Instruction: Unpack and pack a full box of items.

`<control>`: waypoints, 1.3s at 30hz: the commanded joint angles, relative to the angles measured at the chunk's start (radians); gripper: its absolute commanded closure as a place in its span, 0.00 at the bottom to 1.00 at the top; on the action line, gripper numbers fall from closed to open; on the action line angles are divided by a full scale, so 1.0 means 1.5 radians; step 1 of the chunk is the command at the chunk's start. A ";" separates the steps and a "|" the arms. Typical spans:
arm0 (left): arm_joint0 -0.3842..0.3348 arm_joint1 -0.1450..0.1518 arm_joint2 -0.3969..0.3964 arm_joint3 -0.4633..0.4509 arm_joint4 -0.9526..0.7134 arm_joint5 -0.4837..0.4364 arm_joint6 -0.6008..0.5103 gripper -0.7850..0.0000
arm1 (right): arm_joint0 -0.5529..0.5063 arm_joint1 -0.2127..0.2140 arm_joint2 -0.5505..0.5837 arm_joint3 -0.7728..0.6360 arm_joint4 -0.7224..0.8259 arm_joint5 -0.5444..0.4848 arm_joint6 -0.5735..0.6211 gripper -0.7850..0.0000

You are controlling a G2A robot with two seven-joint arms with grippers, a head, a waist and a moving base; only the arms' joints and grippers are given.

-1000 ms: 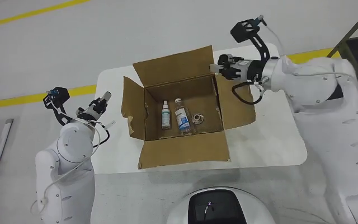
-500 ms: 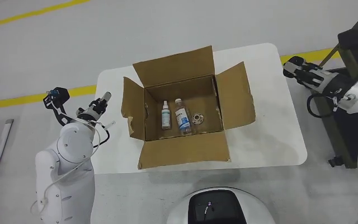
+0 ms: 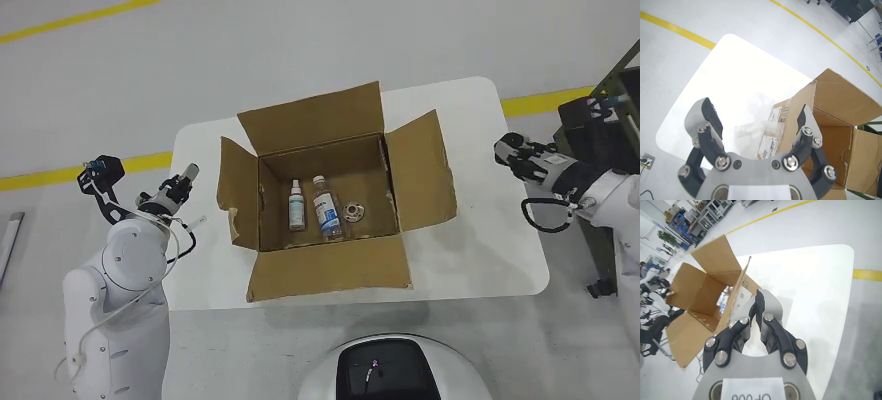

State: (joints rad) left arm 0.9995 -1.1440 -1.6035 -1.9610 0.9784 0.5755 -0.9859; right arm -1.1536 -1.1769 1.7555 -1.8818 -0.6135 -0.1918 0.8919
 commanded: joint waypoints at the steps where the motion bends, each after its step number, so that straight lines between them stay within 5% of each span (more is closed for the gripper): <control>1: 0.000 0.000 0.000 0.000 0.000 0.000 0.000 0.00 | -0.014 -0.001 -0.015 0.017 -0.024 -0.014 -0.054 1.00; 7: 0.000 0.000 0.000 0.000 0.000 0.000 0.000 0.00 | -0.017 -0.012 -0.102 0.135 -0.031 -0.039 -0.207 1.00; 13: 0.000 0.000 0.000 0.000 0.000 0.000 0.000 0.00 | 0.041 -0.014 -0.191 0.178 -0.176 -0.091 -0.281 1.00; 19: 0.000 0.000 0.000 0.000 0.000 0.000 0.000 0.00 | 0.074 -0.018 -0.237 0.172 -0.188 -0.135 -0.329 1.00; 39: 0.002 0.000 -0.001 0.001 -0.001 0.000 0.005 0.00 | 0.134 -0.022 -0.341 0.165 -0.055 -0.182 -0.166 1.00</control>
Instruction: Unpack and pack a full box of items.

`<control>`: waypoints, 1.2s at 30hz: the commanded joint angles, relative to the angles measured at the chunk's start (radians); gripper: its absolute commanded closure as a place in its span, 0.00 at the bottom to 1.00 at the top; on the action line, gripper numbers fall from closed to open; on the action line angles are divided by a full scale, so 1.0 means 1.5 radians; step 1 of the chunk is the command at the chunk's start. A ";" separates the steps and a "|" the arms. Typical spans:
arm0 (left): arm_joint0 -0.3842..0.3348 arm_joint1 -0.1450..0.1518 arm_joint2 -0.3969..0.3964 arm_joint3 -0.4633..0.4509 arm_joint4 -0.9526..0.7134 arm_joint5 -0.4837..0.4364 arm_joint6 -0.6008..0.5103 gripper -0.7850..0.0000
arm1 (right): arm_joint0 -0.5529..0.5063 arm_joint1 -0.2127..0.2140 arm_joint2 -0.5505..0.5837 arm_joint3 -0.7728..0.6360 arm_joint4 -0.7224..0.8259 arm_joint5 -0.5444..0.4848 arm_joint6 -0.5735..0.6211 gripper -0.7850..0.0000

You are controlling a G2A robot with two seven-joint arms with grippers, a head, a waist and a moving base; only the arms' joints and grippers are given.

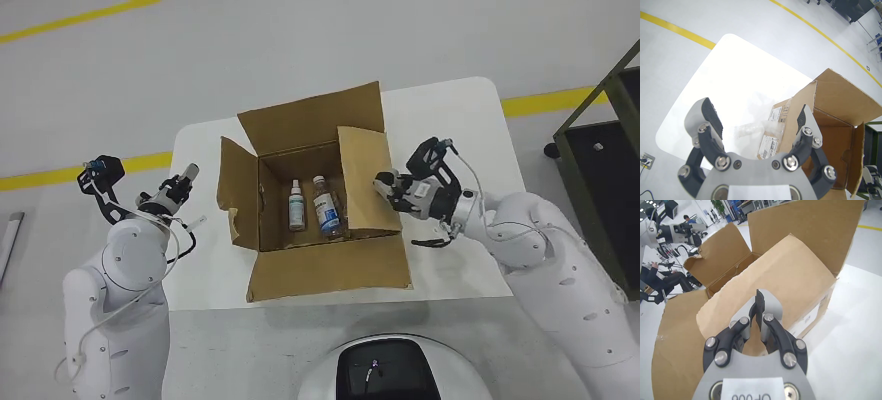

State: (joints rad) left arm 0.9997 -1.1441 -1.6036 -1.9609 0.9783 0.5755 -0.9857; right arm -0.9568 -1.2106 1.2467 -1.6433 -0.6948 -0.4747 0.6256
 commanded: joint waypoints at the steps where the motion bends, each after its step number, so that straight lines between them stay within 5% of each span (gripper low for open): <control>1: 0.008 -0.001 -0.002 0.001 -0.011 -0.003 0.020 0.00 | 0.004 -0.001 -0.005 0.010 0.019 0.018 0.017 1.00; 2: 0.013 -0.002 -0.004 0.000 -0.026 -0.013 0.026 0.00 | 0.007 -0.002 -0.003 0.014 0.047 0.029 0.022 1.00; 3: 0.018 -0.002 -0.007 -0.002 -0.035 -0.022 0.028 0.65 | 0.012 -0.001 -0.004 0.017 0.050 0.034 0.041 1.00; 4: 0.022 -0.001 -0.010 -0.005 -0.039 -0.029 0.032 0.95 | 0.017 0.000 -0.004 0.017 0.051 0.037 0.057 1.00; 5: 0.028 -0.001 -0.011 -0.009 -0.042 -0.041 0.034 1.00 | 0.018 0.000 -0.006 0.020 0.067 0.039 0.069 1.00; 7: 0.043 0.001 -0.007 -0.016 -0.036 -0.080 0.034 1.00 | 0.025 0.001 -0.005 0.021 0.074 0.040 0.080 1.00; 10: 0.071 0.010 0.012 -0.026 0.018 -0.221 0.031 1.00 | 0.028 0.002 -0.004 0.018 0.101 0.045 0.084 1.00; 19: 0.108 0.012 0.040 -0.019 -0.034 -0.391 0.106 1.00 | 0.024 0.006 0.019 0.002 0.129 0.068 0.064 1.00; 36: 0.049 0.001 0.177 0.045 -0.076 -0.403 0.100 1.00 | 0.057 0.011 0.112 0.080 0.198 0.237 -0.039 1.00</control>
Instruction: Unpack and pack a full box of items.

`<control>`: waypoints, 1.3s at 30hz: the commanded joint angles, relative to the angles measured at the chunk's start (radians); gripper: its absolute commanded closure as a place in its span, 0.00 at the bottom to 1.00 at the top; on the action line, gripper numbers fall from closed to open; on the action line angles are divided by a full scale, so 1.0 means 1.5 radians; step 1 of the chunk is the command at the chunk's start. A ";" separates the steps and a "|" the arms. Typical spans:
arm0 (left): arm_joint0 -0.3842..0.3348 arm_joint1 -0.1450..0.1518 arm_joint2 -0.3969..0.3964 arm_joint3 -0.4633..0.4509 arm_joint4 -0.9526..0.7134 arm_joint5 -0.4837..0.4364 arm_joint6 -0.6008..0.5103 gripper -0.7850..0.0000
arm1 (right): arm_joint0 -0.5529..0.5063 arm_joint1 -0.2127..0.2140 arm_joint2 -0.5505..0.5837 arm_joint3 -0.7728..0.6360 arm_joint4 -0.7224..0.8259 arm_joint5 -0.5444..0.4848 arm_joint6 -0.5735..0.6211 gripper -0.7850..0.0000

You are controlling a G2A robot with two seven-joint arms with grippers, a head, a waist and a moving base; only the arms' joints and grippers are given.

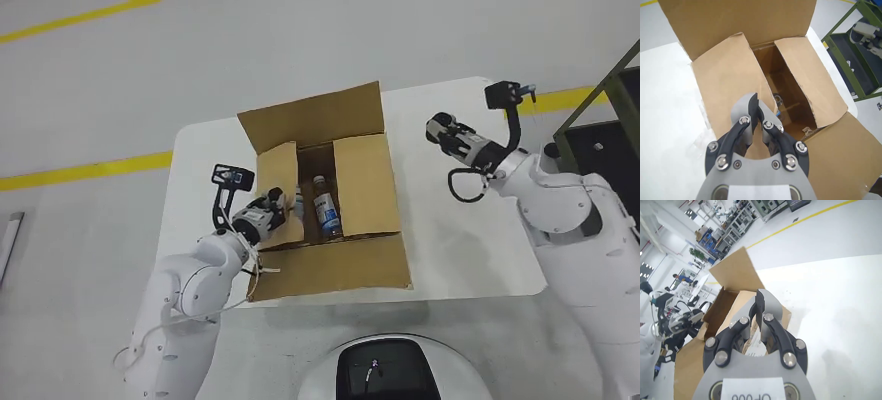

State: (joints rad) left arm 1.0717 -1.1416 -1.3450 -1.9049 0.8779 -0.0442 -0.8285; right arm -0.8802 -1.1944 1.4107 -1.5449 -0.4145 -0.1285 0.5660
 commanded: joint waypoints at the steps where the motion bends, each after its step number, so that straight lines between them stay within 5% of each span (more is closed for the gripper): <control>1: -0.002 -0.002 0.008 0.012 -0.017 0.020 -0.014 1.00 | 0.015 0.000 0.002 0.028 0.019 0.012 0.005 1.00; 10: -0.019 -0.003 0.023 0.025 0.005 0.031 -0.016 1.00 | 0.136 -0.009 -0.045 0.192 0.049 -0.039 0.027 1.00; 25: -0.040 -0.005 0.021 0.031 -0.024 0.063 -0.038 1.00 | 0.346 -0.059 -0.221 0.447 -0.012 -0.235 -0.037 1.00; 39: -0.048 -0.003 0.013 0.041 -0.024 0.061 -0.044 1.00 | 0.375 -0.068 -0.248 0.511 0.022 -0.406 -0.011 1.00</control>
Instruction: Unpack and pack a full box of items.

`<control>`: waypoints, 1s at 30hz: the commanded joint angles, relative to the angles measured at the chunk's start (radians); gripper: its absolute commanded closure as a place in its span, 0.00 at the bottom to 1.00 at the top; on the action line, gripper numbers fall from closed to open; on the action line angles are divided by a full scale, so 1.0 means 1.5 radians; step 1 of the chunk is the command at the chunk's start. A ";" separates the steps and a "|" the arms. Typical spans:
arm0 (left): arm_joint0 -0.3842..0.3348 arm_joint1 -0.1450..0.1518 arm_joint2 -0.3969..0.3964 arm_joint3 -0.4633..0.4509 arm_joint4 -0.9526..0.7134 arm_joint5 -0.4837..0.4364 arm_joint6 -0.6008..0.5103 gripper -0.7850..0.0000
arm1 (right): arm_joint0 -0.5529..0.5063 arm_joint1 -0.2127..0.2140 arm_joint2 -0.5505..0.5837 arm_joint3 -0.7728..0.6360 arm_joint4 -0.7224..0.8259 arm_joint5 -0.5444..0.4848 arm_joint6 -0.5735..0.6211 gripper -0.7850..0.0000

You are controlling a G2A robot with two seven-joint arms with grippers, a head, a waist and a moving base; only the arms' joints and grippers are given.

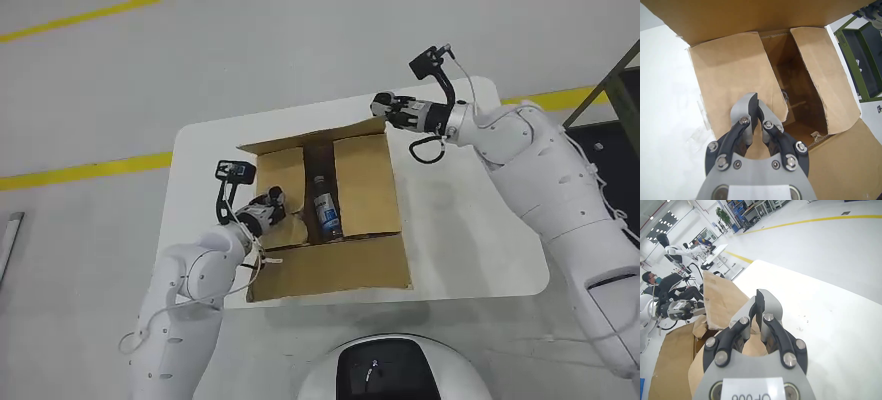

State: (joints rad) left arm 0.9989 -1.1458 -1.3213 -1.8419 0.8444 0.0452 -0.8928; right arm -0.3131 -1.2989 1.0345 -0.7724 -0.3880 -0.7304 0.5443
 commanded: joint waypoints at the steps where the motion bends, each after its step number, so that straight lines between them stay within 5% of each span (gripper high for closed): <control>1: 0.001 0.001 -0.006 -0.001 -0.002 0.004 -0.002 1.00 | -0.006 0.003 0.007 -0.012 0.009 -0.010 0.008 1.00; 2: 0.002 0.002 -0.010 -0.003 -0.001 0.004 -0.006 0.84 | -0.011 0.006 0.011 -0.019 0.014 -0.012 0.015 1.00; 3: 0.004 0.003 -0.019 -0.005 -0.002 0.008 -0.010 0.25 | -0.015 0.008 0.015 -0.031 0.017 -0.014 0.021 1.00; 4: 0.007 0.003 -0.028 -0.009 -0.006 0.016 -0.014 0.00 | -0.022 0.010 0.018 -0.043 0.021 -0.019 0.029 1.00; 16: 0.039 0.016 -0.133 -0.081 0.004 0.040 -0.004 0.00 | -0.119 0.037 0.032 -0.213 -0.033 0.021 0.102 1.00; 30: 0.039 0.016 -0.133 -0.081 0.004 0.040 -0.004 0.00 | -0.230 0.050 0.029 -0.367 -0.157 0.104 0.045 1.00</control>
State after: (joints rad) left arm 1.0581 -1.1217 -1.5208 -1.9639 0.8499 0.1057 -0.8981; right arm -0.6550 -1.2242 1.0771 -1.3200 -0.6212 -0.5818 0.6132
